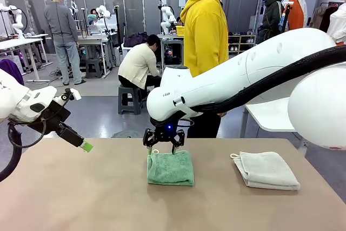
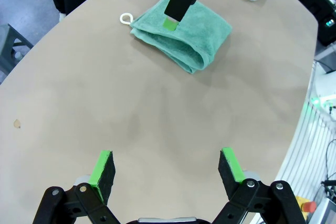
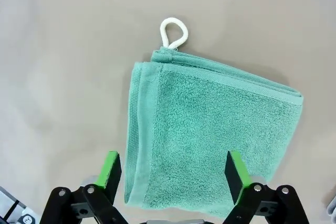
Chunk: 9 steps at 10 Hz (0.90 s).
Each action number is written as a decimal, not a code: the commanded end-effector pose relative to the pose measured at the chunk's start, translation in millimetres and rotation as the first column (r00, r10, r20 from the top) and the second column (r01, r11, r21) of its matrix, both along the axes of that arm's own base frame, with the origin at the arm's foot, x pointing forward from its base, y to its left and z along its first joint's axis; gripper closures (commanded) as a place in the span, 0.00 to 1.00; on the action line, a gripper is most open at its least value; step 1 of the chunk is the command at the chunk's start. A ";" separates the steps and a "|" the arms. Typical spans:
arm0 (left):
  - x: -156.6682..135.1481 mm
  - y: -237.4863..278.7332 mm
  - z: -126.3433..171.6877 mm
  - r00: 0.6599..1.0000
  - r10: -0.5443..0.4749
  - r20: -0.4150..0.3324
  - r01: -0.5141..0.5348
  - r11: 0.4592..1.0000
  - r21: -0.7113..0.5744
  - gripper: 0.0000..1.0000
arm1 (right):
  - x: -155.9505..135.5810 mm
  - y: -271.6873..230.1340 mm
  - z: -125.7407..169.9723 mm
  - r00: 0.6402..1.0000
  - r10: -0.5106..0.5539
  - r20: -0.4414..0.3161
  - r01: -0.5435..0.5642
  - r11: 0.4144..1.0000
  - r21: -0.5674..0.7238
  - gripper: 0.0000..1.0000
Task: Fold the towels and place them in the basket.
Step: When a person lays out a Towel with hook on the table, fold it in half twice, then stack the folded Towel with hook on the right side of the table.
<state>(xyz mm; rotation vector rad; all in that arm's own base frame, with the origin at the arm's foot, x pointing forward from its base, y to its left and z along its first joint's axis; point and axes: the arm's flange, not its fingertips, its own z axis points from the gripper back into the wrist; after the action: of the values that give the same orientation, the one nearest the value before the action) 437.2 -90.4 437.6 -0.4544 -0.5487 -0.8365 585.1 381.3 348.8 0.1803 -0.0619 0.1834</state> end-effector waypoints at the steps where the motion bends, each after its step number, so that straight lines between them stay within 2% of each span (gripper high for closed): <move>1: 3.5 0.8 2.0 1.000 -0.023 -0.004 0.023 1.000 0.007 0.00 | 2.6 0.2 -0.1 1.000 -0.015 0.005 0.015 1.000 -0.007 0.00; 9: 3.5 0.8 2.0 1.000 -0.023 -0.004 0.023 1.000 0.007 0.00 | 2.6 0.2 -0.1 1.000 -0.015 0.005 0.015 1.000 -0.007 0.00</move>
<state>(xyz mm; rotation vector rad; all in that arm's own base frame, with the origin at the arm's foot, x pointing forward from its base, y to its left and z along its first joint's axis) 437.2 -90.4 437.6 -0.4544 -0.5487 -0.8366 586.2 380.6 348.5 0.1798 -0.0625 0.1816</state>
